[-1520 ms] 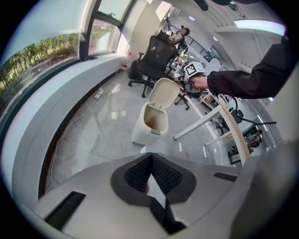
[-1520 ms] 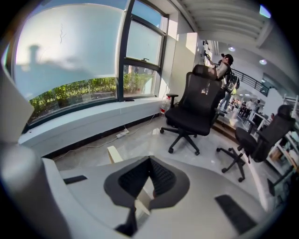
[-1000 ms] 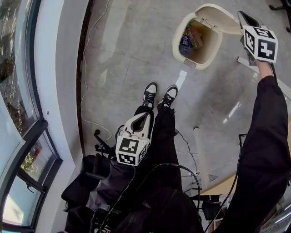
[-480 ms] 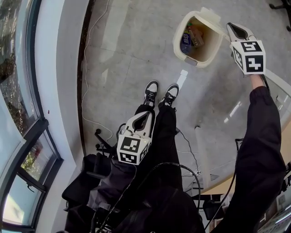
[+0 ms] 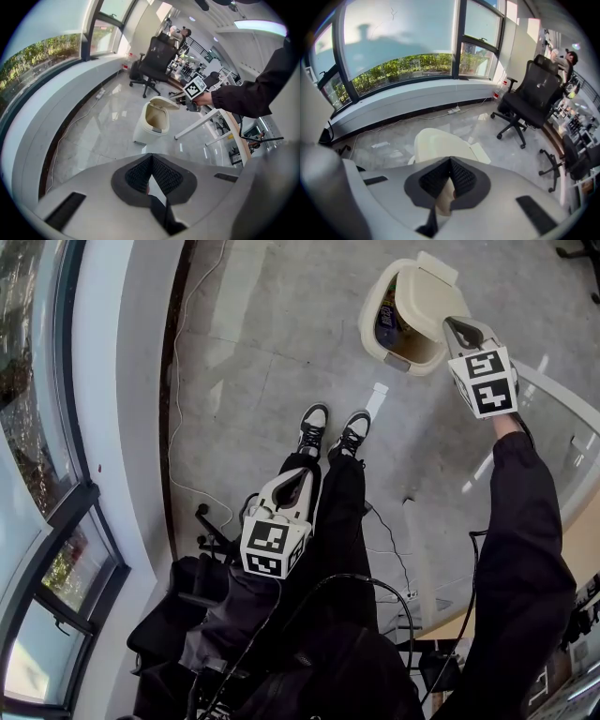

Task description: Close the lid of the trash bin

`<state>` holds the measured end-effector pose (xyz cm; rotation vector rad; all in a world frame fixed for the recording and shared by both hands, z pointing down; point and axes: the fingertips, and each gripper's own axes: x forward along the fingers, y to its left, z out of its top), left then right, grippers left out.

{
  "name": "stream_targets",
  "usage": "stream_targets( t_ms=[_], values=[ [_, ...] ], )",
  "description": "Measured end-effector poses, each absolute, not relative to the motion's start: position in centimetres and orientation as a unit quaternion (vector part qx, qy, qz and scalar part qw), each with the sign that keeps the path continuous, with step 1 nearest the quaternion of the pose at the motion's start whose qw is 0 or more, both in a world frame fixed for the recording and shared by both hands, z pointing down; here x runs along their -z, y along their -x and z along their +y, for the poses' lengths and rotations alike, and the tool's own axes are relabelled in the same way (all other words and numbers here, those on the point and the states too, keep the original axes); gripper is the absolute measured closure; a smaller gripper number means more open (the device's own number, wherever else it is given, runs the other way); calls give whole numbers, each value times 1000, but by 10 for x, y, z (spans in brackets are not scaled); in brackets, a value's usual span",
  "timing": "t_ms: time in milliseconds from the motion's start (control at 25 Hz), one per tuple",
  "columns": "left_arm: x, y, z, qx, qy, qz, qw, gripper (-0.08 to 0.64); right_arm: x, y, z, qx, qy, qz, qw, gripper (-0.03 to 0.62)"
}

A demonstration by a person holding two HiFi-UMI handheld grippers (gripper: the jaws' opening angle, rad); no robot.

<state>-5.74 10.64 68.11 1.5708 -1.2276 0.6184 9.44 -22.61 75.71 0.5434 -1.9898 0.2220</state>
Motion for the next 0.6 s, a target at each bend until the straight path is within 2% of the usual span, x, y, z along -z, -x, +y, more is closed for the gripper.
stream_targets(
  t_ms=[600],
  values=[
    [-692,65,130,-262,-641,-506,514,558,-821,-86,-176,-126,-190,-814,534,588]
  ],
)
